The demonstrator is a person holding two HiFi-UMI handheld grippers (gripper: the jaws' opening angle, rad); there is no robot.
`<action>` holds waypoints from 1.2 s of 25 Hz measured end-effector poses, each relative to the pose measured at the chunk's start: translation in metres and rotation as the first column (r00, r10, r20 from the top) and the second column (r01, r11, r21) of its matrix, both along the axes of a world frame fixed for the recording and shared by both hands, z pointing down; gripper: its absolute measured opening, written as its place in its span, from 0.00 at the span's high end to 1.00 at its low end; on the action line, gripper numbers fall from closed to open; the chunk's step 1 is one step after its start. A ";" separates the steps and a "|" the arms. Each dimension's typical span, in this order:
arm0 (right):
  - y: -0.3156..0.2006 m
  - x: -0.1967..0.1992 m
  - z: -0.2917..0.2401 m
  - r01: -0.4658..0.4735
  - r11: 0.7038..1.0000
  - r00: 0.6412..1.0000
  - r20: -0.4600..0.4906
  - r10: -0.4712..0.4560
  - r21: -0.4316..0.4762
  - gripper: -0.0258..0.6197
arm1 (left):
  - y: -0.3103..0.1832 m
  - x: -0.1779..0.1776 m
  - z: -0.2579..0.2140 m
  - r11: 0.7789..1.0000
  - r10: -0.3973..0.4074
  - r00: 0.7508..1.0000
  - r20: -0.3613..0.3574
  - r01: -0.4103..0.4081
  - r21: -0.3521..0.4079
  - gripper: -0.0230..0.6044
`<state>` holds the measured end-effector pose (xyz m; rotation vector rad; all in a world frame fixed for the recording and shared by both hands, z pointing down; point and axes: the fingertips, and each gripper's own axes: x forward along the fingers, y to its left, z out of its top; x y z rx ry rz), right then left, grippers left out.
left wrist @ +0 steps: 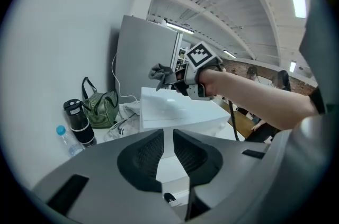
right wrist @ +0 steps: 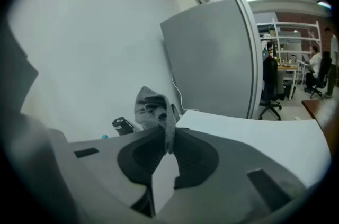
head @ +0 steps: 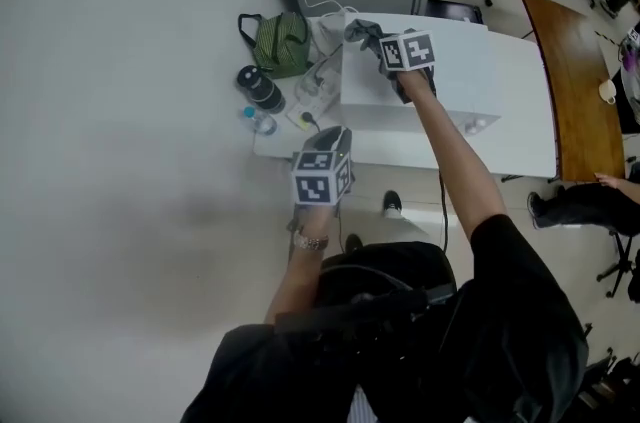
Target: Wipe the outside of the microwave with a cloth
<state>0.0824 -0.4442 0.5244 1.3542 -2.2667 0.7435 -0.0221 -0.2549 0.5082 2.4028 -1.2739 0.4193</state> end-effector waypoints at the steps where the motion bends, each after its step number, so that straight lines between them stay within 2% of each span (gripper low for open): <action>1: -0.017 -0.002 0.008 0.012 0.999 0.999 -0.031 -0.013 -0.036 0.91 | -0.005 -0.001 -0.002 1.000 -0.017 1.000 -0.003 0.017 0.002 0.87; 4: -0.061 -0.008 0.040 0.054 0.990 0.984 -0.161 -0.075 -0.133 0.91 | -0.015 -0.003 -0.005 0.999 -0.041 0.999 0.001 0.041 0.007 0.87; 8: -0.097 0.006 0.081 0.073 0.970 0.929 -0.340 -0.150 -0.230 0.91 | -0.027 -0.010 -0.001 0.997 -0.077 0.997 0.008 0.077 -0.001 0.87; 14: -0.095 0.050 0.092 0.103 0.947 0.907 -0.363 -0.215 -0.304 0.91 | -0.049 -0.016 0.004 0.995 -0.097 0.995 -0.009 0.096 -0.015 0.87; 18: -0.078 0.132 0.090 0.006 0.943 0.945 -0.307 -0.113 -0.331 0.91 | -0.052 0.014 0.001 0.999 -0.032 0.999 -0.024 0.032 -0.011 0.87; 22: -0.055 0.231 0.090 -0.123 0.929 0.946 -0.324 0.004 -0.349 0.91 | -0.050 0.039 0.002 0.999 0.031 0.999 -0.042 -0.032 -0.012 0.87; 25: -0.031 0.298 0.091 -0.223 0.902 0.948 -0.298 0.112 -0.370 0.92 | -0.045 0.048 0.003 0.998 0.058 0.997 -0.050 -0.059 -0.011 0.87; 28: -0.016 0.335 0.090 -0.284 0.877 0.943 -0.279 0.182 -0.387 0.92 | -0.044 0.047 0.002 0.998 0.057 0.998 -0.038 -0.057 -0.003 0.87; 30: -0.011 0.349 0.088 -0.329 0.865 0.919 -0.340 0.200 -0.380 0.91 | -0.044 0.045 0.002 0.999 0.049 0.998 -0.036 -0.049 -0.003 0.87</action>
